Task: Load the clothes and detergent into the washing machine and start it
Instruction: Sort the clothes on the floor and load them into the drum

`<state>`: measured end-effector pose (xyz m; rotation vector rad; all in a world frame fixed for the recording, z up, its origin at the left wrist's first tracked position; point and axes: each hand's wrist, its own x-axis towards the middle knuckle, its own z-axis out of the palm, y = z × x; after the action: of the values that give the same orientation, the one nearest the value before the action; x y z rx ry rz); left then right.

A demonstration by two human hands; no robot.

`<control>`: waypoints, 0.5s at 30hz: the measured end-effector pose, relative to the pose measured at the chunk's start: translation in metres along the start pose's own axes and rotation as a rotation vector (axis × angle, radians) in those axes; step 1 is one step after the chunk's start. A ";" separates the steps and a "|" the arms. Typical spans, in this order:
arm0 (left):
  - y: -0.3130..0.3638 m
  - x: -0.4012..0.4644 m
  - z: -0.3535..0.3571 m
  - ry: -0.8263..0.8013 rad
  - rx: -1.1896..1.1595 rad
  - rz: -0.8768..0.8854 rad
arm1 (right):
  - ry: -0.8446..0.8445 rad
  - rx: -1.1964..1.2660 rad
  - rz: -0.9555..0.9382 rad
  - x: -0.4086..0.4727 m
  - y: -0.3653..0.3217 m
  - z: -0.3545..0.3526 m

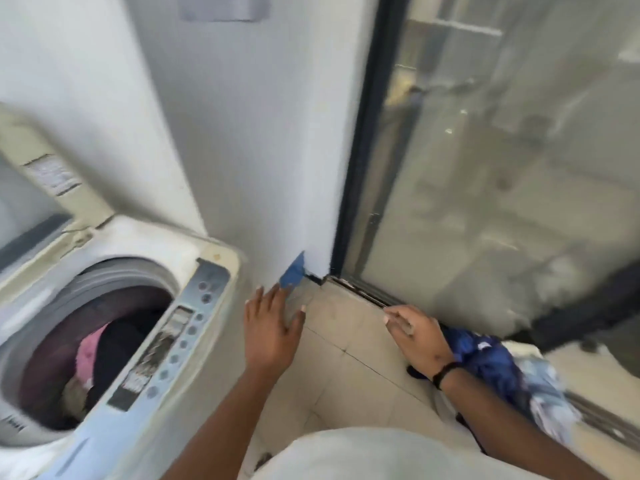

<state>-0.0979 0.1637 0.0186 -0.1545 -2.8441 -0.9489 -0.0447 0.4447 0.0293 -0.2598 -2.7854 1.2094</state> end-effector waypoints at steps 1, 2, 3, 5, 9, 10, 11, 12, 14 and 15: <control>0.028 -0.005 0.019 -0.092 0.002 0.063 | 0.038 0.030 0.043 -0.015 0.017 -0.018; 0.056 -0.012 0.034 -0.182 -0.007 0.117 | 0.079 0.076 0.093 -0.031 0.032 -0.035; 0.085 -0.022 0.051 -0.287 -0.039 0.161 | 0.137 0.125 0.158 -0.048 0.049 -0.053; 0.133 -0.044 0.078 -0.511 -0.163 0.187 | 0.263 0.206 0.246 -0.076 0.075 -0.083; 0.212 -0.091 0.135 -0.804 -0.229 0.306 | 0.416 0.344 0.363 -0.129 0.127 -0.132; 0.224 -0.098 0.144 -0.837 -0.230 0.321 | 0.438 0.351 0.368 -0.137 0.135 -0.139; 0.240 -0.105 0.155 -0.865 -0.238 0.338 | 0.479 0.356 0.378 -0.148 0.145 -0.149; 0.254 -0.110 0.162 -0.893 -0.239 0.349 | 0.517 0.369 0.393 -0.157 0.153 -0.155; 0.276 -0.120 0.176 -0.954 -0.217 0.378 | 0.583 0.406 0.454 -0.180 0.172 -0.161; 0.284 -0.122 0.180 -0.977 -0.208 0.386 | 0.601 0.423 0.485 -0.190 0.179 -0.161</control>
<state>0.0446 0.4919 0.0227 -1.4971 -3.2428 -1.3220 0.1874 0.6438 0.0049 -1.0910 -1.9541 1.4612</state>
